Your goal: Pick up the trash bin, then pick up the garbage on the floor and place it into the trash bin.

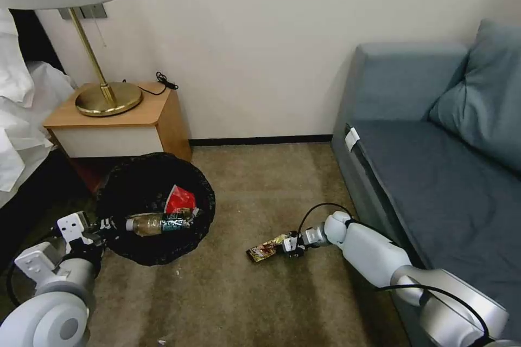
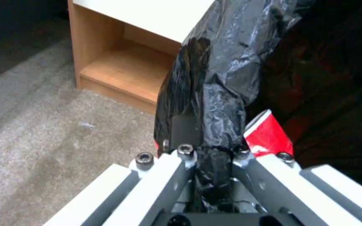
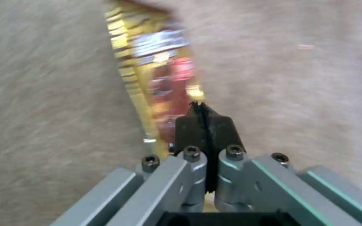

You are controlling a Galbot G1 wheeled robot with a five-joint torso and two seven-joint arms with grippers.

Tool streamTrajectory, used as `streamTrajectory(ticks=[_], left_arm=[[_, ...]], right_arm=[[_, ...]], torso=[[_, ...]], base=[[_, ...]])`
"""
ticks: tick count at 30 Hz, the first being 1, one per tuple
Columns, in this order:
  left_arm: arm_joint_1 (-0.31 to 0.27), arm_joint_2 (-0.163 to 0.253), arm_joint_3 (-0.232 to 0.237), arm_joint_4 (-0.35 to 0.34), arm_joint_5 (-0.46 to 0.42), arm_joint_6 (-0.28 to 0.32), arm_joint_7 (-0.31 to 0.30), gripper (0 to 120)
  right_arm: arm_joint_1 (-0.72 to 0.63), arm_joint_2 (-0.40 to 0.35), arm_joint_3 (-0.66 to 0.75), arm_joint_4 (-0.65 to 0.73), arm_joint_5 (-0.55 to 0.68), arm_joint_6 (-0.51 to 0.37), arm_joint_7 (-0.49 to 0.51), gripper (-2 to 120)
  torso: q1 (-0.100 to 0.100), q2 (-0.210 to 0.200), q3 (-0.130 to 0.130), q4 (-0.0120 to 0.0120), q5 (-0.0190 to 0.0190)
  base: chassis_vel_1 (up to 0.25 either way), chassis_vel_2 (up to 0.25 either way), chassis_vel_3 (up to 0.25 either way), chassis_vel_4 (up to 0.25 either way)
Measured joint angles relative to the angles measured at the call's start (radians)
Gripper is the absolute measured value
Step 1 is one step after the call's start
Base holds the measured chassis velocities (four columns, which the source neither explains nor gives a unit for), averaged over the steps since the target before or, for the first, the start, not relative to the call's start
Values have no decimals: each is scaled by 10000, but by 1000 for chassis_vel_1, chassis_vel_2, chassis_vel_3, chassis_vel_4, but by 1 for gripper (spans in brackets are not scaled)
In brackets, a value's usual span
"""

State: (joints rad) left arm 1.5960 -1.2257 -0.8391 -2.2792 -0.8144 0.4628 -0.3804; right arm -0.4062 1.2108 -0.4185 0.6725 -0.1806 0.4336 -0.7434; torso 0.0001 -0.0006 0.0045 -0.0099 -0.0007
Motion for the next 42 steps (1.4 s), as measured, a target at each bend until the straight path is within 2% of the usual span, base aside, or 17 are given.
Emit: streamTrajectory(ticks=[3, 5, 6, 8, 9, 11, 12, 15, 21, 23, 24, 29, 38, 39, 40, 41, 42], left_arm=[[9, -19, 9, 0, 27, 0, 2, 1], [32, -61, 25, -3, 97, -13, 18, 1], [32, -61, 25, -3, 97, -13, 18, 1], [42, -91, 32, -8, 155, -59, 34, 1], [42, -91, 32, -8, 155, -59, 34, 1], [45, -53, 10, -14, 157, -85, 54, 1], [45, -53, 10, -14, 157, -85, 54, 1], [-6, 5, -5, 80, 150, -138, 87, 1], [-60, 37, 26, 218, 158, -179, 93, 1], [-104, 44, 59, 300, 166, -204, 113, 1], [-104, 44, 59, 300, 166, -204, 113, 1], [-289, 17, 118, 633, 163, -292, 180, 1], [-545, -7, 222, 967, 79, -347, 214, 1], [-556, 18, 220, 983, 51, -348, 215, 1], [-560, 57, 198, 1003, 22, -349, 220, 1], [-560, 57, 198, 1003, 22, -349, 220, 1], [-561, 71, 184, 1011, 20, -354, 226, 1]], right_arm=[[13, -265, 56, 248, 589, -104, 1, 0], [-190, -1071, 395, 1150, 1921, -295, 103, 0], [-190, -1071, 395, 1150, 1921, -295, 103, 0], [-656, -2101, 914, 2637, 3475, -656, 610, 0], [-656, -2101, 914, 2637, 3475, -656, 610, 0], [-1130, -2710, 1437, 3806, 4823, -1009, 917, 0], [-1130, -2710, 1437, 3806, 4823, -1009, 917, 0], [-1843, -3318, 2163, 5408, 6495, -1219, 1171, 0], [-2495, -3676, 3368, 7094, 7491, -1204, 1465, 0], [-2567, -3696, 3788, 7848, 8159, -1201, 1722, 0], [-2567, -3696, 3788, 7848, 8159, -1201, 1722, 0], [-2286, -3637, 3659, 9293, 9719, -1315, 1957, 0], [-1803, -3188, 2602, 10113, 9648, -1811, 2076, 0], [-1831, -3198, 2498, 9975, 9256, -1828, 2221, 0], [-1912, -3327, 2343, 9320, 8318, -1699, 2310, 0], [-1912, -3327, 2343, 9320, 8318, -1699, 2310, 0], [-1950, -3461, 2217, 8760, 7763, -1545, 2054, 2]], torso=[[-1, 0, -1, 0, -3], [0, 0, 0, -6, 2], [0, 0, 0, -6, 2], [0, 0, -1, -9, -4], [0, 0, -1, -9, -4], [0, 0, -1, -6, 0], [0, 0, -1, -6, 0], [0, 1, -1, -4, 2], [-1, 1, -1, -6, -2], [-1, 1, -1, -4, -2], [-1, 1, -1, -4, -2], [-1, 1, -1, -4, -5], [-1, 1, -1, 0, -6], [-1, 1, -1, 0, -7], [-1, 1, 0, -1, -5], [-1, 1, 0, -1, -5], [0, 1, 1, -5, -2]], base=[[0, 0, 0, 0], [0, 0, 0, 0], [0, 0, 0, 0], [0, 0, 0, 0], [0, 0, 0, 0], [0, 0, 0, 0], [0, 0, 0, 0], [0, 0, 0, 0], [0, 0, 0, 0], [0, 0, 0, 0], [0, 0, 0, 0], [0, 0, 0, 0], [0, 0, 0, 0], [0, 0, 0, 0], [0, 0, 0, 0], [0, 0, 0, 0], [0, 0, 0, 0]])
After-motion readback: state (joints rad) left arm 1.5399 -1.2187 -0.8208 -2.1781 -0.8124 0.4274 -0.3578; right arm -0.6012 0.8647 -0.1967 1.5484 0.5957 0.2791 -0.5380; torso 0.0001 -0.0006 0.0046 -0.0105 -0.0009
